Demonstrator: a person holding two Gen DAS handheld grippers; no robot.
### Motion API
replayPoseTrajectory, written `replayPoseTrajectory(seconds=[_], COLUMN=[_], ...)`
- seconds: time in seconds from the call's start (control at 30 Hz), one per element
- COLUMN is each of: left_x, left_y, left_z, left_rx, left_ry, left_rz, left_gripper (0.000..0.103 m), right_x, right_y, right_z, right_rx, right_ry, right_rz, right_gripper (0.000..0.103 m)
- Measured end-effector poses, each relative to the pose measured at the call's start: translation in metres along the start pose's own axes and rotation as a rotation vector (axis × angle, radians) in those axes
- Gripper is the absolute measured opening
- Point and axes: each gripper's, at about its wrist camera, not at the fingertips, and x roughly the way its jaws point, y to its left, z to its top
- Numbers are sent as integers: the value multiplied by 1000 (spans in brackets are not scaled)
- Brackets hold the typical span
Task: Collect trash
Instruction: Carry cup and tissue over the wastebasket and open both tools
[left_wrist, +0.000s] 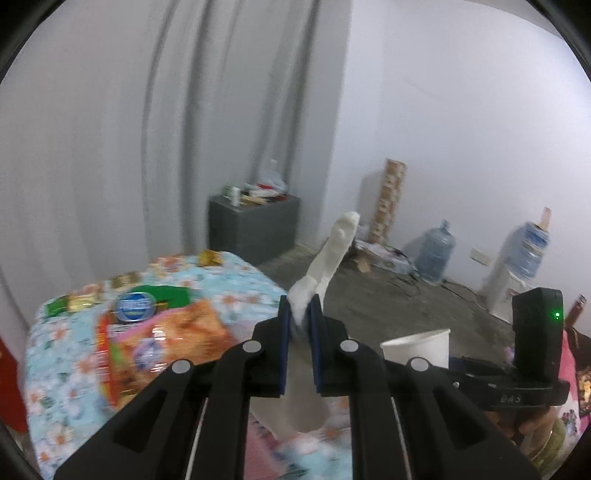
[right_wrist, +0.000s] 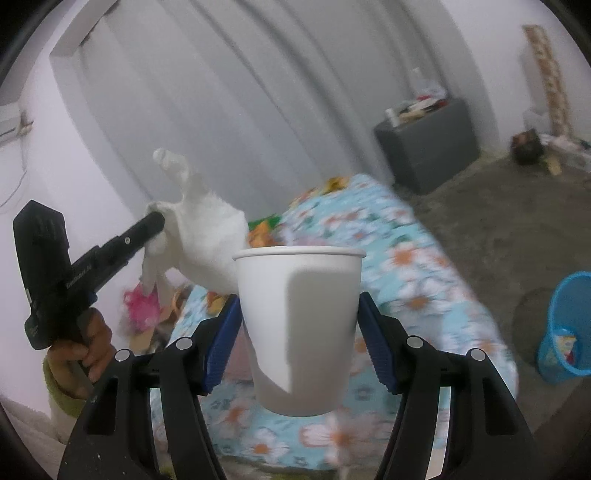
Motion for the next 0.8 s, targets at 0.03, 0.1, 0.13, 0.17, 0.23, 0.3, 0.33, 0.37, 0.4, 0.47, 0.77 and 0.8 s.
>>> replayPoseTrajectory(seconds=[0.03,0.1,0.13,0.17,0.23,0.3,0.33,0.37,0.4,0.47,0.77,0.8], left_x=[10,29,37,46,71,98,109,122,137,169,299,316], left_y=[-10,-27,-33,-40,-60,-83,-93,-103,-116,-143,-261,-274], left_z=[3,7,9,11,15,19,21,23,24,26,-2,-8], left_rx=[11,30,37,47,74,103,115,124,134,146,253,261], left_ry=[15,40,51,66,104,146,165,184,208,263,469,494], left_rz=[-24,-69,-87,-109,-158,-202,-223,-243,-267,-309,-396,-404], left_gripper=[10,10,10,10,10,10,10,10,10,10,10,10], right_x=[-7,-18,-23,-30,-44,-56,-60,-66,-71,-77,-74,-70], right_y=[-11,-27,-36,-49,-71,-91,-97,-110,-120,-143,-264,-278], right_z=[1,1,2,2,3,2,2,1,0,-2,-8,-8], right_rx=[20,50,66,89,134,171,182,204,223,276,505,525], right_ry=[-17,-42,-54,-72,-104,-134,-143,-159,-169,-187,-210,-203], right_rz=[-20,-53,-70,-96,-149,-204,-222,-254,-280,-337,-514,-535], right_gripper=[60,60,60,60,60,60,60,60,60,60,61,61])
